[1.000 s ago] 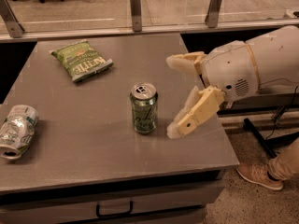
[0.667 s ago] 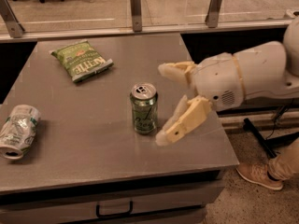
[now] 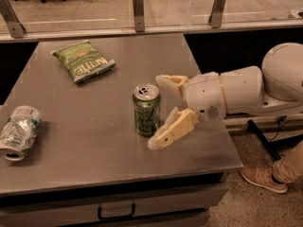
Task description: Move green can near green jalapeno chip bag
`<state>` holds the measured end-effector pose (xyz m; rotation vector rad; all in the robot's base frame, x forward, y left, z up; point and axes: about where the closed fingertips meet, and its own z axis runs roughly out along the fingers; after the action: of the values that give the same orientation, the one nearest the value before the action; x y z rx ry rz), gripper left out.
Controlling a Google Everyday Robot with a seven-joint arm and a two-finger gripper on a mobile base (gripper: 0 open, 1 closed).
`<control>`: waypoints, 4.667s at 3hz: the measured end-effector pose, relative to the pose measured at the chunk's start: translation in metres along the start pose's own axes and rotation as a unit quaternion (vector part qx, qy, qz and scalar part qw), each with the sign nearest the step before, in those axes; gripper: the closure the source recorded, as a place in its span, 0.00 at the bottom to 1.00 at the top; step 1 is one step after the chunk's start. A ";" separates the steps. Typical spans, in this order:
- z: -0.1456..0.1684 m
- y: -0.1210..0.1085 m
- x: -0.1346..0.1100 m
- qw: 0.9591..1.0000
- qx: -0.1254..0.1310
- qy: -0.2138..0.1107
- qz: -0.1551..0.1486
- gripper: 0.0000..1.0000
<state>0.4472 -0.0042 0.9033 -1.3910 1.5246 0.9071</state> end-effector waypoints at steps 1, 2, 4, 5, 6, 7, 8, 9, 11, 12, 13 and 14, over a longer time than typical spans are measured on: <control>0.002 -0.020 0.012 1.000 0.017 0.000 -0.004 0.00; 0.019 -0.027 0.020 1.000 0.015 -0.007 -0.001 0.00; 0.057 -0.030 0.019 0.999 -0.020 -0.030 -0.003 0.41; 0.064 -0.052 0.012 0.999 -0.024 -0.031 -0.024 0.64; 0.071 -0.092 -0.008 0.999 0.002 -0.028 -0.045 0.88; 0.091 -0.125 -0.021 0.998 0.018 -0.028 -0.056 1.00; 0.113 -0.155 -0.029 0.998 0.037 -0.035 -0.048 1.00; 0.136 -0.181 -0.037 0.997 0.058 -0.037 -0.043 0.81; 0.169 -0.198 -0.032 0.996 0.055 -0.044 -0.045 0.35; 0.174 -0.198 -0.031 0.996 0.055 -0.044 -0.050 0.12; 0.167 -0.193 -0.029 0.996 0.062 -0.041 -0.055 0.00; 0.139 -0.183 -0.020 0.995 0.075 -0.030 -0.052 0.00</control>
Offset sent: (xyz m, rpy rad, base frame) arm 0.0393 0.0189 -0.0443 0.0342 -0.0013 -0.0302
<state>0.6453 0.1100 0.8769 -1.3099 1.4318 0.7487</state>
